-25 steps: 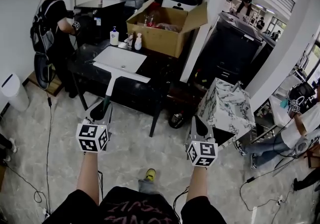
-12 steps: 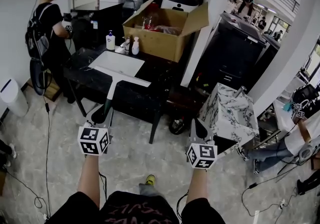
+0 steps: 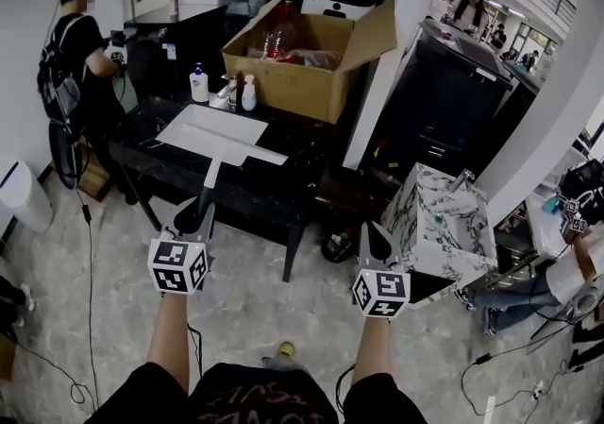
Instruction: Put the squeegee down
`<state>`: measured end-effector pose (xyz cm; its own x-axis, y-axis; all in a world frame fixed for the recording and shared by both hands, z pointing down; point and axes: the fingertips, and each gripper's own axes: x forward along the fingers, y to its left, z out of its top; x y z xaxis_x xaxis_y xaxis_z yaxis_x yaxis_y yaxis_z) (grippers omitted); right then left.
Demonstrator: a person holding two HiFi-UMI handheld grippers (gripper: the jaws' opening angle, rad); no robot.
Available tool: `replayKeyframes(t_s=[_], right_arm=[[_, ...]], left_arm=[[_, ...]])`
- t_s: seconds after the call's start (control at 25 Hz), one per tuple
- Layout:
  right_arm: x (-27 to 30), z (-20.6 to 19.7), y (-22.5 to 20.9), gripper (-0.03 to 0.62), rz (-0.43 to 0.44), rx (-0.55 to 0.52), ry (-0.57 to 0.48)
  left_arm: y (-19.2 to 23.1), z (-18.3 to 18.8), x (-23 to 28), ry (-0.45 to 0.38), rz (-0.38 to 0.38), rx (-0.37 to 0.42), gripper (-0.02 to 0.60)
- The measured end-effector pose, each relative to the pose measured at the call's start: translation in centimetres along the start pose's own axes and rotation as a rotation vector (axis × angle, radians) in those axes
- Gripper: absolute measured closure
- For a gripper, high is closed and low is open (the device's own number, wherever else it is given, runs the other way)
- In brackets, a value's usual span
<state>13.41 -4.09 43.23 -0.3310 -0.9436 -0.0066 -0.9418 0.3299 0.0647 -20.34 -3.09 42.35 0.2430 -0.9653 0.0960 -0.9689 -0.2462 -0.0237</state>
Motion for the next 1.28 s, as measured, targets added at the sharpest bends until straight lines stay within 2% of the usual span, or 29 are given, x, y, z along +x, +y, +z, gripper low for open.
replayKeyframes(t_s=[0.68,1.28], right_arm=[[11.3,-1.0,-7.8,0.585,0.067,0.016,0.006],[15.4,-1.9,-10.6,0.585,0.072,0.029,0.019]], left_arm=[[-1.7,1.3,12.6,0.023,0.035,0.0,0.48],[-2.5,1.2,17.6,0.04,0.034,-0.003,0.48]])
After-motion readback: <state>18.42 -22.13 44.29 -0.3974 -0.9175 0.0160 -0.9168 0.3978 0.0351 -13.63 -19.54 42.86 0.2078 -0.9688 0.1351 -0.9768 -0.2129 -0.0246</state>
